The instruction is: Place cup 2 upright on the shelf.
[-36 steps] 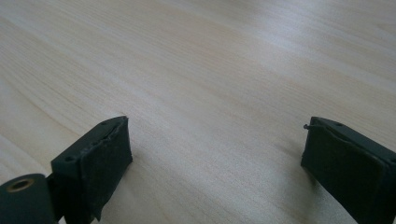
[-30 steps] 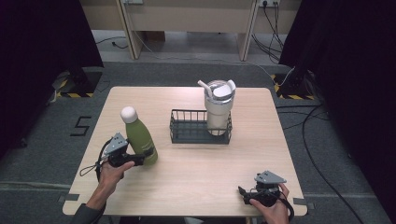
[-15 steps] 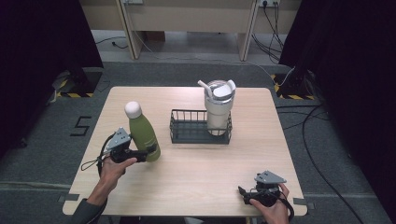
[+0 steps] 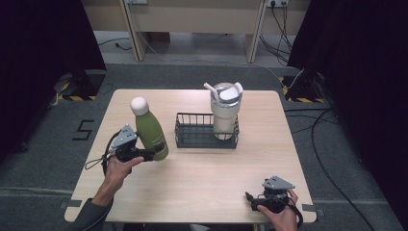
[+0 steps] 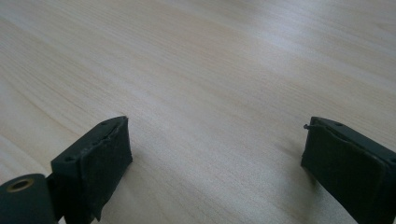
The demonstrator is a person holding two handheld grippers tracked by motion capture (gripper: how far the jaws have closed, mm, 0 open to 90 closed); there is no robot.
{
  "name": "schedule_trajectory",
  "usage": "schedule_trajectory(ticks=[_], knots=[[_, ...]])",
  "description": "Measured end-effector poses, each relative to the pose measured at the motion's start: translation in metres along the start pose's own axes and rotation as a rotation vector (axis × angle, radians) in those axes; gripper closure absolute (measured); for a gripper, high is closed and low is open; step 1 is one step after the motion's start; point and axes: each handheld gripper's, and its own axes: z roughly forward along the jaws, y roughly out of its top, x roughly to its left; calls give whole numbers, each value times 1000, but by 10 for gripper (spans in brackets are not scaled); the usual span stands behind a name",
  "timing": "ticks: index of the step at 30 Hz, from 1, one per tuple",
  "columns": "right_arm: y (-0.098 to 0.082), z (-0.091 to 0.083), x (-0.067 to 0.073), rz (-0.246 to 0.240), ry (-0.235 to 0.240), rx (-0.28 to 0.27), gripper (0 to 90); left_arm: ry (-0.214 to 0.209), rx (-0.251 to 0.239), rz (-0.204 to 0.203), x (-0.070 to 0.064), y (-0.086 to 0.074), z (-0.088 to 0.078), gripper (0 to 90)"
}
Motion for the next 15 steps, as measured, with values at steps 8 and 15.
schedule_trajectory(ticks=[8, 15], knots=[[0, 0, 0, 2, 1, 4, 82, -29, -6, 5, -4, 19, 9, 206], [0, 0, 0, 5, 0, 2, 82, -59, -16, -13, -4, 36, 17, 206]])
